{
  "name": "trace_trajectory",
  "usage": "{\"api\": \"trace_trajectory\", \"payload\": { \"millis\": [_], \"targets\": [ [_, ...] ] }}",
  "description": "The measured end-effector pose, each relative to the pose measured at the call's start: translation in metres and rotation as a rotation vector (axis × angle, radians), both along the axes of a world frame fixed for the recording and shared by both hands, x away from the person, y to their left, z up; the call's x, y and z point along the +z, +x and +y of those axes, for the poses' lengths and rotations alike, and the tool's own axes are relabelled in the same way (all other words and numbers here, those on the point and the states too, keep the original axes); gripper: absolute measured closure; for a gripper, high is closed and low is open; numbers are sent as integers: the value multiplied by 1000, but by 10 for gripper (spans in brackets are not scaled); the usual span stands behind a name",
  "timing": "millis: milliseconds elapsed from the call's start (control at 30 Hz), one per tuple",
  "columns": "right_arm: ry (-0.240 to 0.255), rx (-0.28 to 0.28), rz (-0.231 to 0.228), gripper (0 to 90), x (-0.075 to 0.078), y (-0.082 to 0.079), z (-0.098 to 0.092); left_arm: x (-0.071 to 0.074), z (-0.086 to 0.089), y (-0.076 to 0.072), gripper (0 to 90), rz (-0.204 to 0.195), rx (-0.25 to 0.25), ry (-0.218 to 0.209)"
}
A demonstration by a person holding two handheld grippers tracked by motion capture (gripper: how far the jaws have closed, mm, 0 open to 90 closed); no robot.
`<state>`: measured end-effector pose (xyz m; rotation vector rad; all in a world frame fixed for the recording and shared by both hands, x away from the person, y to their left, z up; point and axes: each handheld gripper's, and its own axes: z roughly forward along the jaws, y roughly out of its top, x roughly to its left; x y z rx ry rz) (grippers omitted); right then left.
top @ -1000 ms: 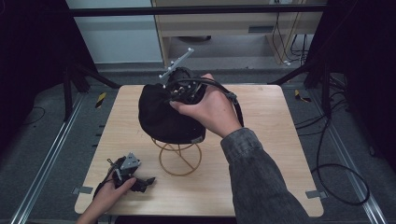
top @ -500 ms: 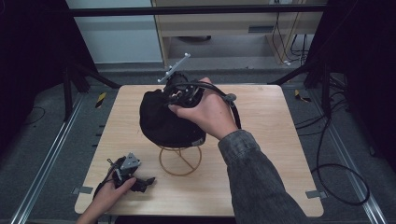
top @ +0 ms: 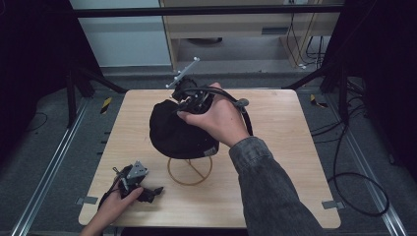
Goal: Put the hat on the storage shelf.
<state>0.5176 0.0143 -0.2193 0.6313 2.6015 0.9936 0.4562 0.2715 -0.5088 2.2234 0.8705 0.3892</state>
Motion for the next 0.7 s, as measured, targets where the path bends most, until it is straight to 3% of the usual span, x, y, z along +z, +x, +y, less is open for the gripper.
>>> {"api": "trace_trajectory", "payload": {
  "millis": [700],
  "targets": [
    [26,-1,-7,734,6,-6,-7,0,0,0,0,0,0,0]
  ]
}}
